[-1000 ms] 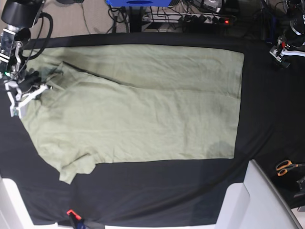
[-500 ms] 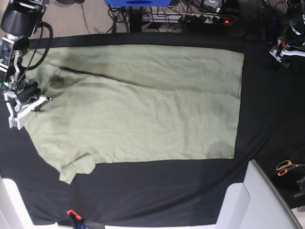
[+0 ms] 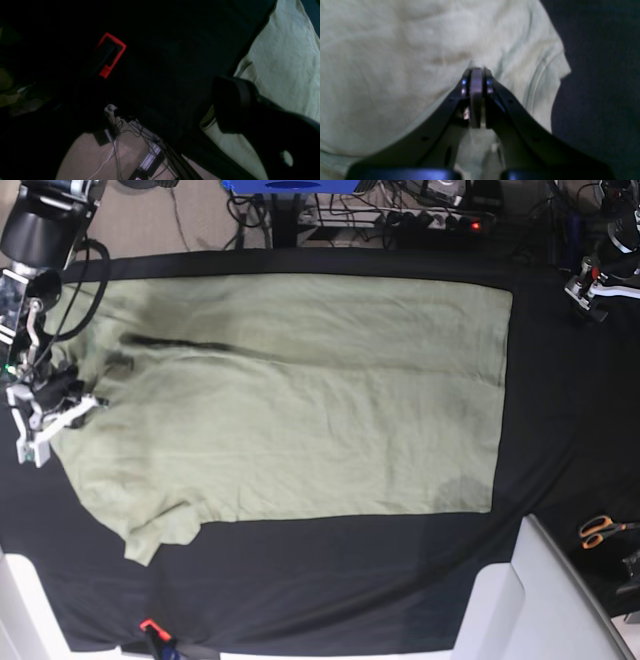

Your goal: Fold the T-shirt properly

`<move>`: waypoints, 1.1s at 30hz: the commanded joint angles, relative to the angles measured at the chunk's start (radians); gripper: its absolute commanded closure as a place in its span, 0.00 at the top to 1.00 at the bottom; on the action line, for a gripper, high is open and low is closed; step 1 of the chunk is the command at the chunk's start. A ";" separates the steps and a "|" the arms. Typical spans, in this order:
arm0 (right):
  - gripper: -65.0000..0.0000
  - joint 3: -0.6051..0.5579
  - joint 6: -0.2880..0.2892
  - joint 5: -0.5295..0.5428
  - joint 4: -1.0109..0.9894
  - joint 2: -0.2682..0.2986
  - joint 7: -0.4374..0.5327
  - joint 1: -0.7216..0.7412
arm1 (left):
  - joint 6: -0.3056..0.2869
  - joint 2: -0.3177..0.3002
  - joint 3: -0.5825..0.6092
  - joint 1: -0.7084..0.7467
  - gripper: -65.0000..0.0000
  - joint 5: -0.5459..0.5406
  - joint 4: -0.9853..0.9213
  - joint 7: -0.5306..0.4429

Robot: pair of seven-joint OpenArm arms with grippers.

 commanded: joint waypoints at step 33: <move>0.00 -0.187 -0.003 0.009 0.016 0.008 0.030 0.055 | -0.004 -0.017 -0.007 0.005 1.00 -0.012 0.011 -0.016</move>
